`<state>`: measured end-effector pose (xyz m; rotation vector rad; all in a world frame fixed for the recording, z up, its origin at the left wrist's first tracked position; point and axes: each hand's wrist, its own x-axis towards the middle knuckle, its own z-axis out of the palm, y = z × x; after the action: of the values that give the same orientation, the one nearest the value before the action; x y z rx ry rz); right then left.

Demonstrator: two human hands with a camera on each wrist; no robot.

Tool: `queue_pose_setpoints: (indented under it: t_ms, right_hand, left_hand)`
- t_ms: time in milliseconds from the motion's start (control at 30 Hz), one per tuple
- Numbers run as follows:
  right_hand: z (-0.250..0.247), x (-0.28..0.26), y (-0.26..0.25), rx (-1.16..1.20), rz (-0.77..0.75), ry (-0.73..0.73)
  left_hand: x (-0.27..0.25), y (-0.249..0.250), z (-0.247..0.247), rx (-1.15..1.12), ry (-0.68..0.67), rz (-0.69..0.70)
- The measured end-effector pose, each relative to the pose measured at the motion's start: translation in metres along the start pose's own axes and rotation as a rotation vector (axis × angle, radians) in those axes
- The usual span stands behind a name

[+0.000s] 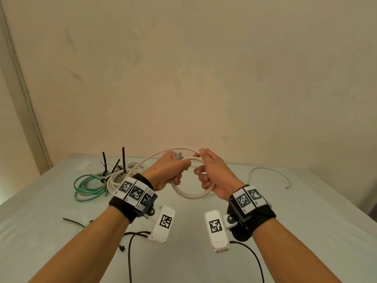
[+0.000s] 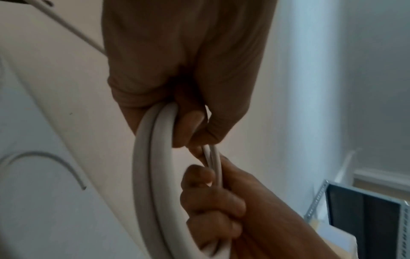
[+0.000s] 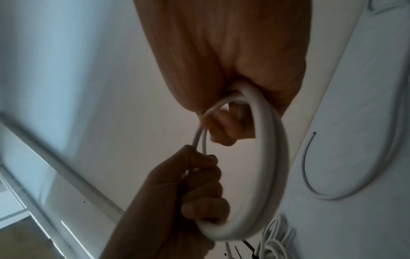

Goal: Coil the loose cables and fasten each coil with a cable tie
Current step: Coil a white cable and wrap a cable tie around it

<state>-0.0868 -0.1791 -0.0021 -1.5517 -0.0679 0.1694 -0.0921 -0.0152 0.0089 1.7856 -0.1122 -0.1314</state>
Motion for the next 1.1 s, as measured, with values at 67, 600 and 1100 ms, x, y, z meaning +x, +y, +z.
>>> queue_pose_setpoints:
  t_ms: [67, 600, 1100]
  right_hand:
    - [0.0, 0.001, -0.002, 0.03, -0.035, 0.012]
    - [0.011, -0.005, -0.031, -0.158, -0.386, 0.141]
    - [-0.002, -0.002, -0.06, -0.182, -0.441, 0.124]
  left_hand:
    - [-0.001, 0.009, 0.001, 0.049, 0.092, 0.072]
    - [0.015, 0.04, 0.0, 0.918, 0.31, 0.408]
    - [0.003, 0.057, -0.026, 0.769, 0.169, 0.67]
